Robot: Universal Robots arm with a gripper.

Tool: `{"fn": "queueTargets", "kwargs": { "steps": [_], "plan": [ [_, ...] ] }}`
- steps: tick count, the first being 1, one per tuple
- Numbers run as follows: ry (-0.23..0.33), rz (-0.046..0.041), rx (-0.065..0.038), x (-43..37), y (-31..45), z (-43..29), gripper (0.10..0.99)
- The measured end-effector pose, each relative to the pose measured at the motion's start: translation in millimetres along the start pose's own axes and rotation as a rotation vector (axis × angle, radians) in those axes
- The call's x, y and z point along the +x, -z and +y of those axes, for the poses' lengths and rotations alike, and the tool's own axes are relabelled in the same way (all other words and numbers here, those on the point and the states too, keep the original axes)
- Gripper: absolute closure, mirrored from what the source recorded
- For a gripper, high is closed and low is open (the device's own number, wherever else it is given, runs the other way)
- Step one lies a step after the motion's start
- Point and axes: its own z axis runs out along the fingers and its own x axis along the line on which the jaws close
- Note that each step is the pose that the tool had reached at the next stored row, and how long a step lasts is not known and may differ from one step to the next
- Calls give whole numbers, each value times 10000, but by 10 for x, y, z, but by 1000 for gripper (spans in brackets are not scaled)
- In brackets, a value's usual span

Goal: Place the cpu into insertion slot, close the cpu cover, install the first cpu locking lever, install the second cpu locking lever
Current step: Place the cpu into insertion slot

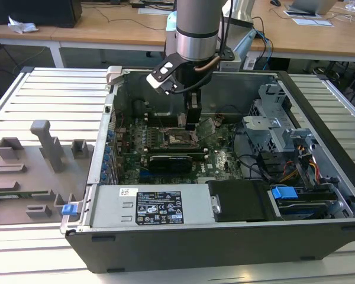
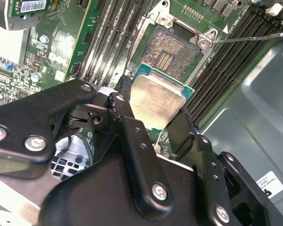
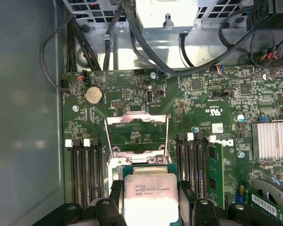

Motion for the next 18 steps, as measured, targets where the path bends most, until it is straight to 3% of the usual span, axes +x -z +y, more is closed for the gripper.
{"fn": "queueTargets", "kwargs": {
  "steps": [10,18],
  "plan": [
    [-297,-15,-3,0,0,0,541],
    [1513,46,14,0,-1,0,541]
  ]
}}
